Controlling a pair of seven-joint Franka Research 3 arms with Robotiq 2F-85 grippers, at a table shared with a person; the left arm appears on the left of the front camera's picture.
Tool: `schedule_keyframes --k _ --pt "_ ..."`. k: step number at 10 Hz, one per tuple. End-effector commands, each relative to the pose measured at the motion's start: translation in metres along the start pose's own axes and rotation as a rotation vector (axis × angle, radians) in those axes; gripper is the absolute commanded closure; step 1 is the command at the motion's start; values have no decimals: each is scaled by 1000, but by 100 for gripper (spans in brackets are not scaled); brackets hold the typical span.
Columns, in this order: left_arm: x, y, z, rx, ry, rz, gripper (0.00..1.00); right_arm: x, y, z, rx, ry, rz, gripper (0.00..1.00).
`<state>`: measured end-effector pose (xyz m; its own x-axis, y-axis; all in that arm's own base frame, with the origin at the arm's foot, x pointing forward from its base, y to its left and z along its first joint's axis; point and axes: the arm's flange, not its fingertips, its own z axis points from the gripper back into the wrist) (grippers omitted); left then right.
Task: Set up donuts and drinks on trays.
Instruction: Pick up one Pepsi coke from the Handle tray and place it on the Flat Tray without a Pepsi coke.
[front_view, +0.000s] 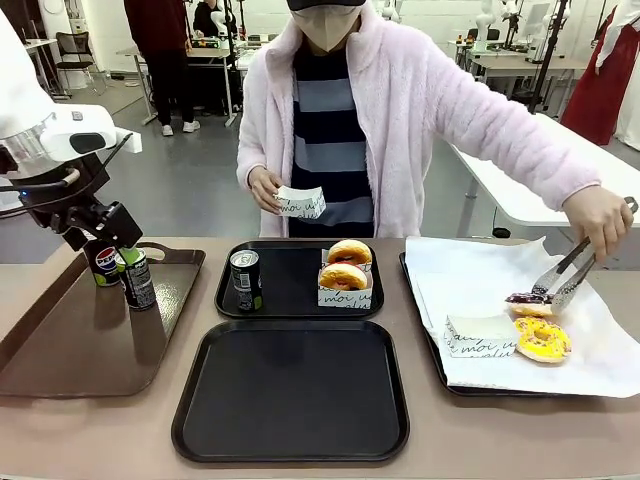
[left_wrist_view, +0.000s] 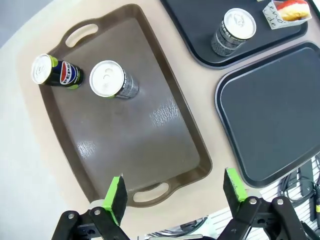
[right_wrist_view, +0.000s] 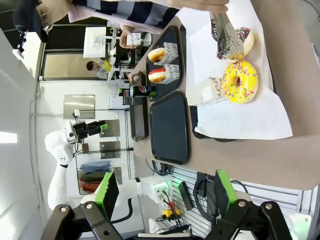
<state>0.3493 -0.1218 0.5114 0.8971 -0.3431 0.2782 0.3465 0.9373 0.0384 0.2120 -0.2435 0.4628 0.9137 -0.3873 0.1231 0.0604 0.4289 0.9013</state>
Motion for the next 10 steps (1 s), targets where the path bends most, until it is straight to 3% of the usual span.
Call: schedule_keyframes --k 1,6,9,10 --pt "0 -7 1 -9 -3 -18 0 1 0 0 23 -12 15 0" --pt "0 -6 0 2 0 -16 0 1 0 0 23 -12 15 0" --pt "52 36 -45 44 61 196 0 1 0 0 23 -12 15 0" --pt "83 48 -59 -12 125 181 0 1 0 0 23 -12 15 0"
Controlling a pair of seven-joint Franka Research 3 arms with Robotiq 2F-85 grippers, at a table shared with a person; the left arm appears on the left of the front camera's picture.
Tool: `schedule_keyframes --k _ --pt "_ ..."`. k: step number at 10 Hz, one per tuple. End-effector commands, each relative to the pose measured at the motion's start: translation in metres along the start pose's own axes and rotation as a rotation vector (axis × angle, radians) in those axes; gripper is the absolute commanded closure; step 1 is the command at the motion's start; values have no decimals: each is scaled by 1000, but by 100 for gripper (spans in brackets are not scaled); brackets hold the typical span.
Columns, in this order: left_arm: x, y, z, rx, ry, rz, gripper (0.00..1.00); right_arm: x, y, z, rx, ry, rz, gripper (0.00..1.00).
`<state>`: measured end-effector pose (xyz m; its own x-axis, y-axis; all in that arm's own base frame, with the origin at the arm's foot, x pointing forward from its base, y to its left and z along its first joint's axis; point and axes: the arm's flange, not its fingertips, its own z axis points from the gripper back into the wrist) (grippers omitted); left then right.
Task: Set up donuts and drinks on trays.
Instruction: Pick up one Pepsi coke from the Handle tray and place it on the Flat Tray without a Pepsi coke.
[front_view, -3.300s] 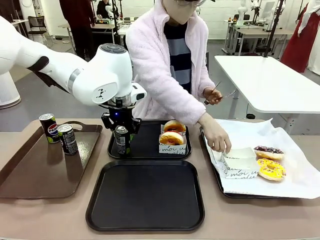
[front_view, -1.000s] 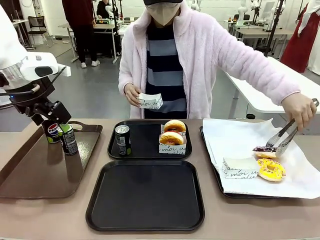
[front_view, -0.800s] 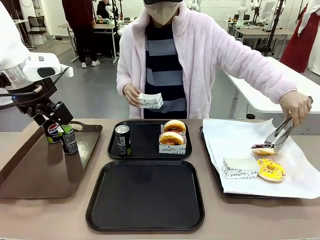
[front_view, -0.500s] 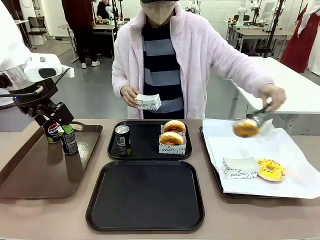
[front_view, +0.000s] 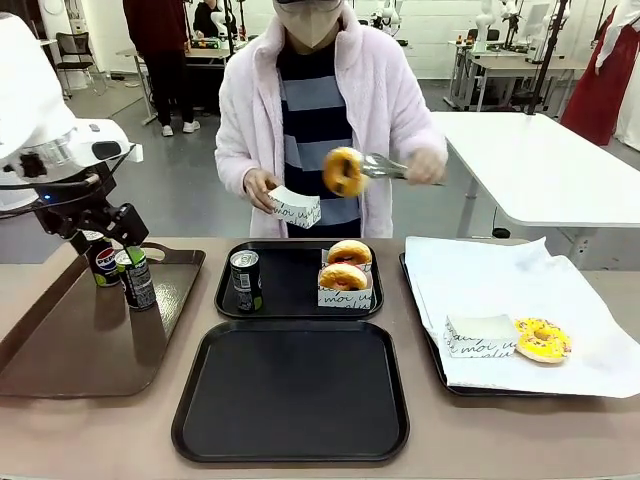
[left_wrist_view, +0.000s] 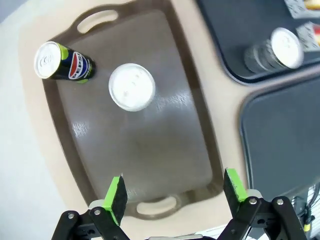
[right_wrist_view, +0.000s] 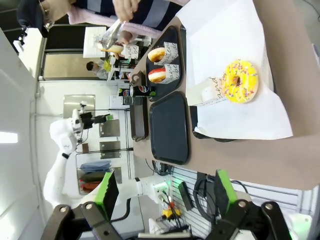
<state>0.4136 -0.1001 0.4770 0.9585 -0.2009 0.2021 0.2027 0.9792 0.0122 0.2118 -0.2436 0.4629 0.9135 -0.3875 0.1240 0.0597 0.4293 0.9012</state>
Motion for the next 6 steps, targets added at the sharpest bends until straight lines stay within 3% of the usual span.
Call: schedule_keyframes --k 1,6 --pt "46 9 -18 17 27 82 0 1 0 -1 23 -11 15 0" --pt "90 21 -70 48 70 201 0 1 0 -1 23 -11 15 0"
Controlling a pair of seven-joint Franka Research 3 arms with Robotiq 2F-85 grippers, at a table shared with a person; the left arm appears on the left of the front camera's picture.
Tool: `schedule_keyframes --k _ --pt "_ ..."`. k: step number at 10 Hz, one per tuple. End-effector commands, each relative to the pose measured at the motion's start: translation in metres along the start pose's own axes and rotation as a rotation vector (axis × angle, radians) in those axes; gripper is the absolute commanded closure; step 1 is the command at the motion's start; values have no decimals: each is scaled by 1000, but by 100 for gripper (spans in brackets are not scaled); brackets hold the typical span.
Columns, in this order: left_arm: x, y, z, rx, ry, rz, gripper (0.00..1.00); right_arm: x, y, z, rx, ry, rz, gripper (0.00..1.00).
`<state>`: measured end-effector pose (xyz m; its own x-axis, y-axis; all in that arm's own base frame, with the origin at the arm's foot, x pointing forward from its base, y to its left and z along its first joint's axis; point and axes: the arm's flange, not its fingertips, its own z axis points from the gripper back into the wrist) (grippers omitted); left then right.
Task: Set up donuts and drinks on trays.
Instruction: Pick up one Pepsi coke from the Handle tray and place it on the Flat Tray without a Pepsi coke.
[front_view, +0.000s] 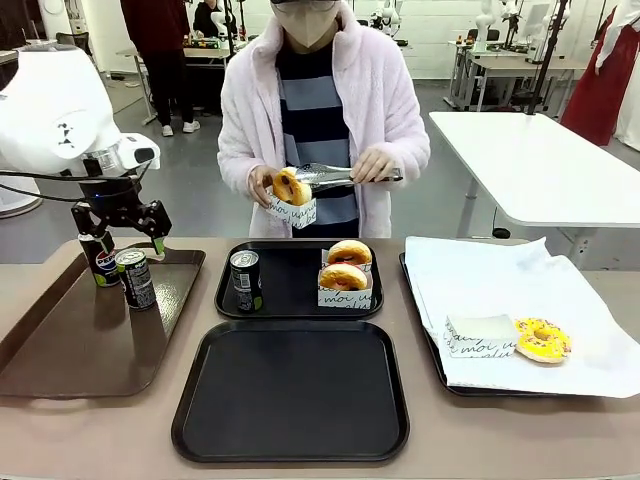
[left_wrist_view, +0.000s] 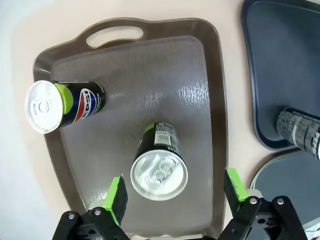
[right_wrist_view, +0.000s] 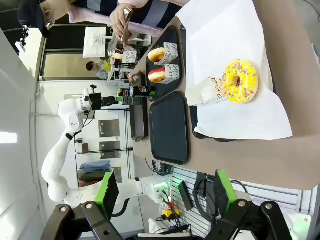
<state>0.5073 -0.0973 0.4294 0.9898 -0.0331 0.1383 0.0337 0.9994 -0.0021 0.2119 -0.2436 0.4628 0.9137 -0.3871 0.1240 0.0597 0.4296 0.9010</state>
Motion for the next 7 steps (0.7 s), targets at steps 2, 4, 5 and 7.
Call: schedule_keyframes --k 2,4,5,7 --pt "10 9 -15 39 2 61 0 1 0 -1 23 -11 15 0" --pt "12 14 -20 35 12 58 0 1 0 -1 23 -11 15 0" --pt "10 16 -25 32 23 56 0 1 0 -1 23 -11 15 0" --pt "4 19 -35 16 38 54 0 1 0 -1 23 -11 15 0"
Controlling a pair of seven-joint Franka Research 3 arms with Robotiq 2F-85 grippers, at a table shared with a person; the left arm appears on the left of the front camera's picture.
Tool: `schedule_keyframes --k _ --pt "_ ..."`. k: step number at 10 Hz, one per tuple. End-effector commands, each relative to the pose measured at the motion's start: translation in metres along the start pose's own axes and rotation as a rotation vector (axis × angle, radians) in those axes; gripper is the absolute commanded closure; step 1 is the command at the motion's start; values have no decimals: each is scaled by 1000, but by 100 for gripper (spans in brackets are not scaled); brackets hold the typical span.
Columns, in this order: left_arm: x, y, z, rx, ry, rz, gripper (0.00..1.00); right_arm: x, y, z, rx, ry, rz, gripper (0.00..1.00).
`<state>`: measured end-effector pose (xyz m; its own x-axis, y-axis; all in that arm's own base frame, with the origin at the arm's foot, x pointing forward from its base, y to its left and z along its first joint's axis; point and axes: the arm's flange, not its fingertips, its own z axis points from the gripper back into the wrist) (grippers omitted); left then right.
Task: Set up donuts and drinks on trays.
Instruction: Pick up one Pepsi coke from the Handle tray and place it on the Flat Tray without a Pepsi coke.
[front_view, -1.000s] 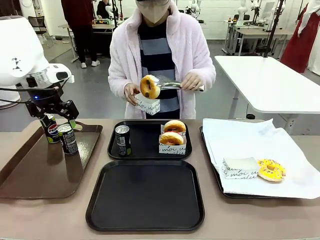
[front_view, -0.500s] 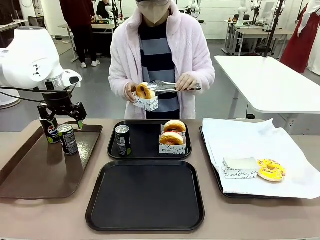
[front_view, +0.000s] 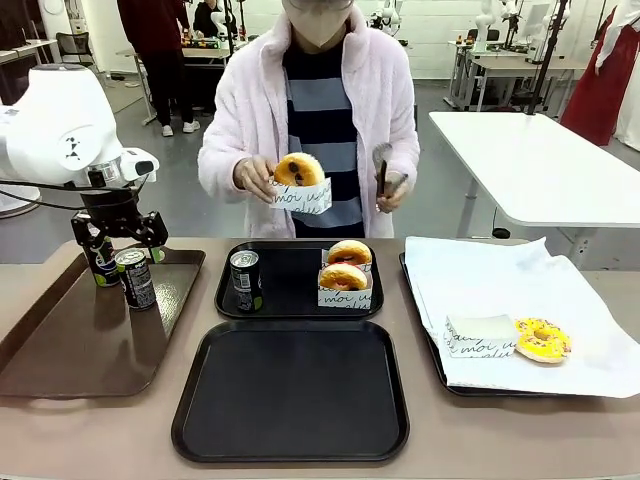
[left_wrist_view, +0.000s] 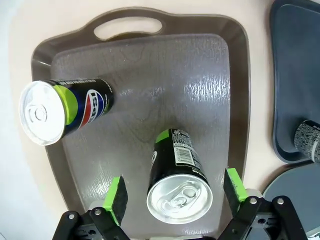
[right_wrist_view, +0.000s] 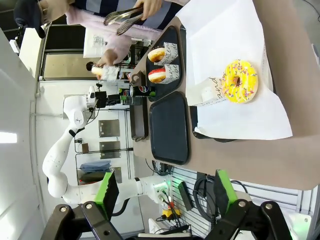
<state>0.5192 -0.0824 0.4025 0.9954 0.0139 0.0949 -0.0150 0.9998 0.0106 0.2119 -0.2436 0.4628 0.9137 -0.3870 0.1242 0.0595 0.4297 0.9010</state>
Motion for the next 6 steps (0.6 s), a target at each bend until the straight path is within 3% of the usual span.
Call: schedule_keyframes --k 1,5,6 --pt "-3 3 -9 -5 2 -2 0 1 0 -1 23 -11 14 0" --pt "-12 4 -13 -40 9 -1 0 1 0 -1 23 -11 14 0" --pt "-12 2 -12 -50 9 -14 16 1 0 -1 23 -11 14 0"
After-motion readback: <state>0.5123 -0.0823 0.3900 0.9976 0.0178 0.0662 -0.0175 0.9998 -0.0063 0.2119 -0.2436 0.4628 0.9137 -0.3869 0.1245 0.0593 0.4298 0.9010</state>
